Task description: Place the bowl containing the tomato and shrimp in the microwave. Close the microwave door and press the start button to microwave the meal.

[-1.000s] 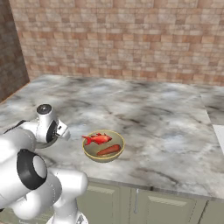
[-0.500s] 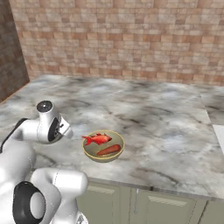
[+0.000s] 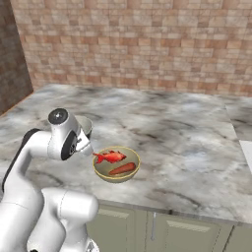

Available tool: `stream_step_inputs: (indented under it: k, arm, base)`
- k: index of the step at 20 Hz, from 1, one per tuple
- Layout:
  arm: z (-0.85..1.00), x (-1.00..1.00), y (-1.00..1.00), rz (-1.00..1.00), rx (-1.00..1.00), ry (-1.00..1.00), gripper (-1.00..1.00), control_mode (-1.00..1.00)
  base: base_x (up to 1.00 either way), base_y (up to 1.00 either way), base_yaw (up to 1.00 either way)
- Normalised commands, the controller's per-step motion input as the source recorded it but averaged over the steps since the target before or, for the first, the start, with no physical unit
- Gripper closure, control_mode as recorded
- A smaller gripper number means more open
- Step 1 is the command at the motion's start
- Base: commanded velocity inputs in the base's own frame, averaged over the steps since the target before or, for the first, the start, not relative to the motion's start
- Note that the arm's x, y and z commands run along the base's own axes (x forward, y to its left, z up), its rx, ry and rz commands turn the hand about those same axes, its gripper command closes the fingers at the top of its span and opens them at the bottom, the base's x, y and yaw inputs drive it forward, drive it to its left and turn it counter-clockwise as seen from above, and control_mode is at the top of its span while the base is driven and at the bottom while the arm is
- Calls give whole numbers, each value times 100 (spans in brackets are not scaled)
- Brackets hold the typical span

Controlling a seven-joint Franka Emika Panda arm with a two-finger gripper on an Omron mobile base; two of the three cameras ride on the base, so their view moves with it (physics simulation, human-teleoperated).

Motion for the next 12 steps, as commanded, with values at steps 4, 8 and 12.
stream_step_inputs:
  k: [4,8,12]
  arm:
    - [49,-60,-77,-20,16,-16,100,-100]
    - [64,-51,-39,-15,12,-8,100,-100]
    - [49,-56,-4,-7,4,0,100,-100]
  base:
    - [0,0,0]
    - [0,0,0]
    - [0,0,0]
